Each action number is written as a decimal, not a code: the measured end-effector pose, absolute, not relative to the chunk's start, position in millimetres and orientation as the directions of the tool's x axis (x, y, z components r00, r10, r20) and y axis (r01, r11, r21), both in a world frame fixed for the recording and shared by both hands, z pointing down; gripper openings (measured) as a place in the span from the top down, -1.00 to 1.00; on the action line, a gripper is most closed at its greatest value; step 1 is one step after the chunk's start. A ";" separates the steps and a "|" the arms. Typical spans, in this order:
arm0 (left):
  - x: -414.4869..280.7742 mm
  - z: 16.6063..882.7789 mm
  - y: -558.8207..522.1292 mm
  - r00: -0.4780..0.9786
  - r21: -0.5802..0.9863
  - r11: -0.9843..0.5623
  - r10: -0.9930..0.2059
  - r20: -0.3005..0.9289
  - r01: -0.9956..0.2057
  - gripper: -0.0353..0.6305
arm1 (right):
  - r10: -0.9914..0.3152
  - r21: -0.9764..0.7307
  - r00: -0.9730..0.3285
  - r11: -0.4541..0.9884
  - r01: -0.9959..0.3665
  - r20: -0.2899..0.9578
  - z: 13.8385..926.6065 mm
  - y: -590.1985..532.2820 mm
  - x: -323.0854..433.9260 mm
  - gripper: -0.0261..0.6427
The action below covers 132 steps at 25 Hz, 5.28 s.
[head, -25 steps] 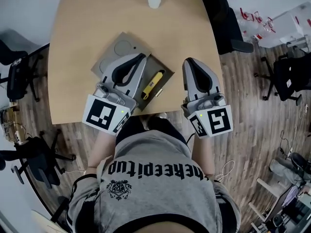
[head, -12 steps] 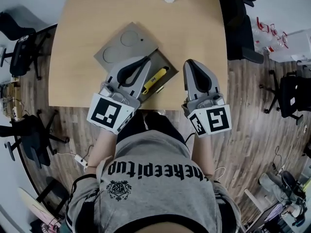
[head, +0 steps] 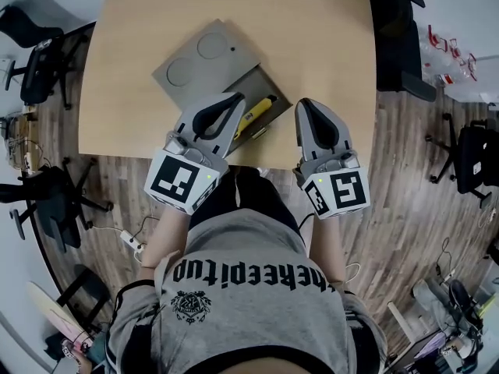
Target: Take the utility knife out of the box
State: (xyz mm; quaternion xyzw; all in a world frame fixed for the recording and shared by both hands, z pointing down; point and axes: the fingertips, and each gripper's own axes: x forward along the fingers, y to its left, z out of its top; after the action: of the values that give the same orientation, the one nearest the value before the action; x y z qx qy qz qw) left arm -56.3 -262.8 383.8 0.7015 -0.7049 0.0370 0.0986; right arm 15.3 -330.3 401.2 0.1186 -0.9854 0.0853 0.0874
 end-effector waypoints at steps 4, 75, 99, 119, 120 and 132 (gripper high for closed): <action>-54.1 399.6 -263.5 0.006 0.089 0.015 -0.972 0.234 -0.996 0.83 | -0.214 -0.164 -0.952 0.954 -0.252 0.217 414.9 -330.2 17.8 0.90; -33.0 593.1 -285.3 0.143 0.175 -0.026 -0.695 0.704 -0.984 0.50 | -0.263 -0.235 -0.925 0.914 -0.330 0.275 453.2 -354.4 40.6 0.90; -48.3 441.3 -248.4 0.288 0.165 -0.244 -0.888 0.358 -0.956 0.50 | -0.479 -0.144 -0.850 0.846 -0.513 0.219 404.2 -280.5 35.9 0.90; -43.7 364.9 -192.3 0.429 0.166 -0.406 -0.892 0.141 -0.899 0.50 | -0.620 -0.057 -0.773 0.774 -0.631 0.131 357.5 -211.9 42.5 0.90; -43.6 362.5 -189.4 0.433 0.164 -0.411 -0.892 0.133 -0.897 0.50 | -0.625 -0.052 -0.770 0.771 -0.634 0.127 355.6 -208.4 42.6 0.90; -45.7 339.5 -147.4 0.462 0.147 -0.452 -0.886 0.045 -0.880 0.50 | -0.663 -0.017 -0.744 0.745 -0.667 0.085 336.5 -160.5 42.5 0.90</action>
State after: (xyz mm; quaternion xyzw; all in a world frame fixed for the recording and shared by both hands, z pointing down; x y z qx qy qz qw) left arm -45.7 -147.4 339.5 0.8517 -0.5183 -0.0193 0.0747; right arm 42.5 -160.5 336.5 0.3562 -0.9334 0.0230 0.0366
